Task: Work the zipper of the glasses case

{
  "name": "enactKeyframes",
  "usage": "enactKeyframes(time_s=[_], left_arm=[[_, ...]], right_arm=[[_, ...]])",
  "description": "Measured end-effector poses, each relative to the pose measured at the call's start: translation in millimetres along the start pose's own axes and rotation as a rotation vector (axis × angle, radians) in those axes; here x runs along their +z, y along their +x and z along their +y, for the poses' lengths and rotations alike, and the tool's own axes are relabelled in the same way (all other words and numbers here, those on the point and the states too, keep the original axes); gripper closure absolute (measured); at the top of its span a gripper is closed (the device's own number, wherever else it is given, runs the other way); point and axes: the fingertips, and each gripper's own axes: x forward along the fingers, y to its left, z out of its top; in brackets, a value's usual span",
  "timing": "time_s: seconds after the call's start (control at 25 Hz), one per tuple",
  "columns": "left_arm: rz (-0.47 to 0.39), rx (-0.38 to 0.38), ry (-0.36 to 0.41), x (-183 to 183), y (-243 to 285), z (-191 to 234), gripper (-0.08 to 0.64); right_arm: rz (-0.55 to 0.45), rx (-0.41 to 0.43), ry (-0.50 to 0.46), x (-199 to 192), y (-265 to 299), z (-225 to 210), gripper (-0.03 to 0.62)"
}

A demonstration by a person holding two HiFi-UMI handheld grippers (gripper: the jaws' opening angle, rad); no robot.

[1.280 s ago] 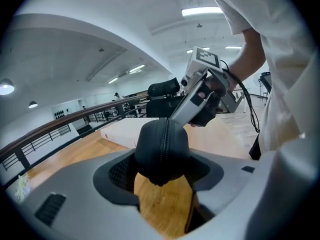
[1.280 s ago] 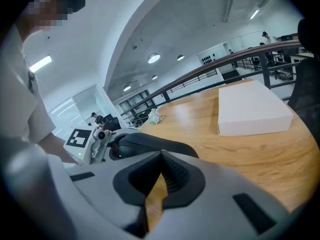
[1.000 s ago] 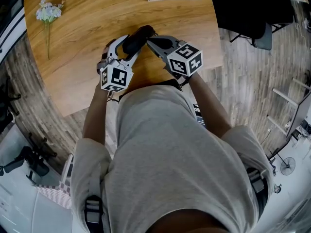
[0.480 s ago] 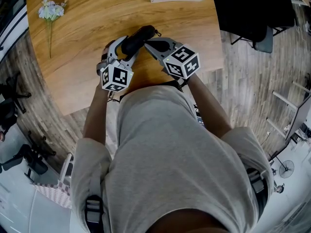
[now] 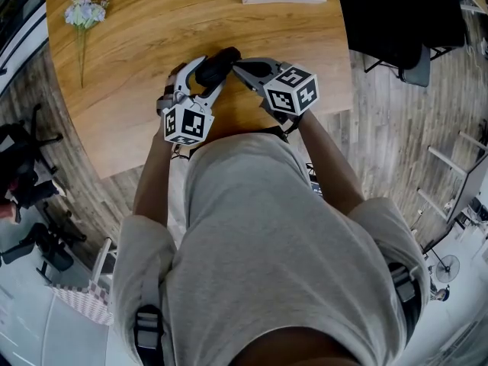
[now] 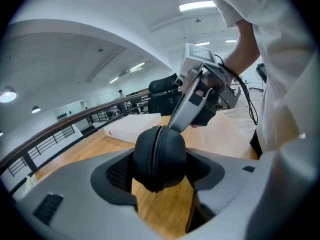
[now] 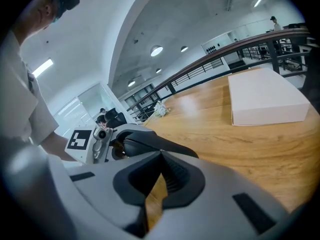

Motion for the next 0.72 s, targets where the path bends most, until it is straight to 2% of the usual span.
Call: enactKeyframes(time_s=[0.2,0.48,0.72], left_arm=[[-0.007,-0.014,0.074,7.0,-2.2,-4.2,0.281],[0.031,-0.09,0.038,-6.4,-0.8,-8.5,0.281],[0.057,-0.074,0.051,-7.7,3.7,-9.6,0.281]], right_arm=[[0.039,-0.012,-0.011,-6.7,3.1,-4.8,0.566],[0.062,0.08,0.004,-11.8,4.2,9.3,0.566],[0.066,0.051,-0.058,-6.3,1.6,18.7,0.566]])
